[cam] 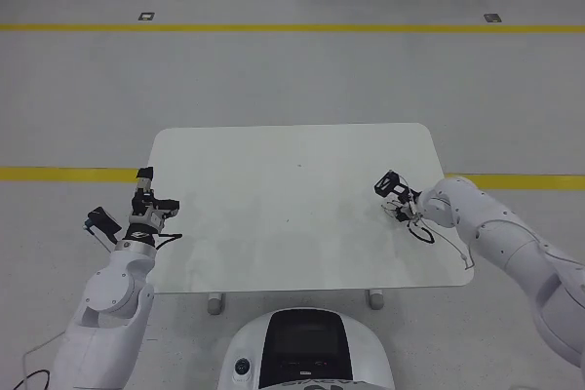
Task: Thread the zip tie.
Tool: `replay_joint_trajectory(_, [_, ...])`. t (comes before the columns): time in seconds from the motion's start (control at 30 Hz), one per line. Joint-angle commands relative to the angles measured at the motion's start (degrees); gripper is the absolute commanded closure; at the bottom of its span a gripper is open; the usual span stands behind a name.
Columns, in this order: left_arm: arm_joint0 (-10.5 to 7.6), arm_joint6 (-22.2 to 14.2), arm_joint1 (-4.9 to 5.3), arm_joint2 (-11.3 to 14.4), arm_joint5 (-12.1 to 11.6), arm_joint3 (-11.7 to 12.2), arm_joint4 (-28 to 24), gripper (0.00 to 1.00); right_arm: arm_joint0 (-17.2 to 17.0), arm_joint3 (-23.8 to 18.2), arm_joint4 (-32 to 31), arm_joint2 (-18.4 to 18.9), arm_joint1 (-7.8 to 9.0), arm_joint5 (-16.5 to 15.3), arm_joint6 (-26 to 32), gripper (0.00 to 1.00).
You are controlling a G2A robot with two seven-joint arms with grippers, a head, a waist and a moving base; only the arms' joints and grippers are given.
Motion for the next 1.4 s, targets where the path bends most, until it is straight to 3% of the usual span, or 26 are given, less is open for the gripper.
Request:
replay_joint_trajectory(0.0, [0.00, 0.0, 0.00, 0.0, 0.0, 0.0, 0.0, 0.00, 0.0, -0.4, 0.5, 0.0, 0.40, 0.0, 0.3, 0.67])
replay_joint_trajectory(0.6, [0.00, 0.0, 0.00, 0.0, 0.0, 0.0, 0.0, 0.00, 0.1, -3.1, 2.4, 0.0, 2.77, 0.0, -0.7, 0.75])
replay_joint_trajectory(0.77, [0.00, 0.0, 0.00, 0.0, 0.0, 0.0, 0.0, 0.00, -0.1, -2.8, 2.8, 0.0, 2.69, 0.0, -2.0, 0.80])
replay_joint_trajectory(1.07, [0.00, 0.0, 0.00, 0.0, 0.0, 0.0, 0.0, 0.00, -0.5, -1.5, 3.1, 0.0, 1.78, 0.0, -2.1, 0.70])
replay_joint_trajectory(1.37, [0.00, 0.0, 0.00, 0.0, 0.0, 0.0, 0.0, 0.00, -0.6, -0.4, 3.2, 0.0, 0.85, 0.0, -1.1, 0.75])
